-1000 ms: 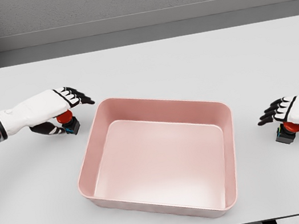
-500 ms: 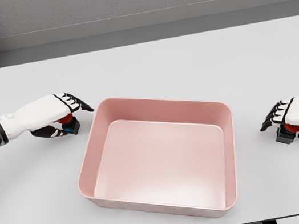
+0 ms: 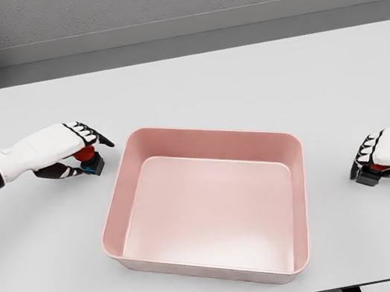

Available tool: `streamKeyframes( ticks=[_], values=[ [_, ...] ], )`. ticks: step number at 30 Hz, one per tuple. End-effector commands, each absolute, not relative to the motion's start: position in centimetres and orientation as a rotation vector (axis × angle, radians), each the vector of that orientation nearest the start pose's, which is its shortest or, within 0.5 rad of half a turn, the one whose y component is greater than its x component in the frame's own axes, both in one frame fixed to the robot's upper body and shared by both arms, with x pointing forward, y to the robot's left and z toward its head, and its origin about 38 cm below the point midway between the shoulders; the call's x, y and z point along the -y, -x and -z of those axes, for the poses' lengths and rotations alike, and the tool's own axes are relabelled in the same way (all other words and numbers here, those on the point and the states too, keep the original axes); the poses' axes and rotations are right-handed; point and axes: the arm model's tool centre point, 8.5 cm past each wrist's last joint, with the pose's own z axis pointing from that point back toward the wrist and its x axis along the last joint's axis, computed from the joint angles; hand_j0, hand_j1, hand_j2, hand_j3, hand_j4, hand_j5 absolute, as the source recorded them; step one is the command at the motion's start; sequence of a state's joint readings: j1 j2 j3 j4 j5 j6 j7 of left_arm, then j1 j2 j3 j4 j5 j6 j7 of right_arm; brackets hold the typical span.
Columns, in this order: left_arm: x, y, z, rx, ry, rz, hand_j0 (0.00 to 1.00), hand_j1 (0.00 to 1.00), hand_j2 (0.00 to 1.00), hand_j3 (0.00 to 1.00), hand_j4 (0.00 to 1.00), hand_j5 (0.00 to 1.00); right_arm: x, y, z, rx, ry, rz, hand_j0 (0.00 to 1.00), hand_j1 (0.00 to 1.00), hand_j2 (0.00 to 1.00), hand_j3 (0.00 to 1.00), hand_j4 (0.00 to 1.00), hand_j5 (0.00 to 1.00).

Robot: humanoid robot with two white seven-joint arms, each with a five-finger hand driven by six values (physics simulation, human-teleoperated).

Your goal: Put the industrial switch in the basket with both arms

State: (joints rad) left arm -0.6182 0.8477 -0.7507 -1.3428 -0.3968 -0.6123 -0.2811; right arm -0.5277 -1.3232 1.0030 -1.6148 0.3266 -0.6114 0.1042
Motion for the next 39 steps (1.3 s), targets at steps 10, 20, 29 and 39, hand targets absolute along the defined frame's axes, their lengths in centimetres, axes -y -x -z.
streamKeyframes(
  ticks=[10,20,29,39],
  values=[
    [-32.0,-43.0,-16.9,1.449,-0.364,1.978,0.65,0.65,0.65,0.65,0.65,0.65,40.4,-32.4,-17.7,1.22,0.306,-2.1,0.56,0.56,0.56,0.56,0.56,0.56],
    [-32.1,-43.0,-16.9,1.44,-0.364,1.983,0.52,0.52,0.52,0.52,0.52,0.52,40.7,-33.4,-19.9,1.261,0.375,-2.085,0.56,0.56,0.56,0.56,0.56,0.56],
    [-32.3,-43.2,-17.5,1.444,-0.36,1.973,0.53,0.53,0.53,0.53,0.53,0.53,40.3,-33.8,-22.1,1.307,0.425,-2.099,0.56,0.56,0.56,0.56,0.56,0.56],
    [-32.9,-43.6,-19.6,1.466,-0.382,1.958,0.53,0.53,0.53,0.53,0.53,0.53,40.4,-34.2,-24.5,1.343,0.493,-2.103,0.56,0.56,0.56,0.56,0.56,0.56]
  ],
)
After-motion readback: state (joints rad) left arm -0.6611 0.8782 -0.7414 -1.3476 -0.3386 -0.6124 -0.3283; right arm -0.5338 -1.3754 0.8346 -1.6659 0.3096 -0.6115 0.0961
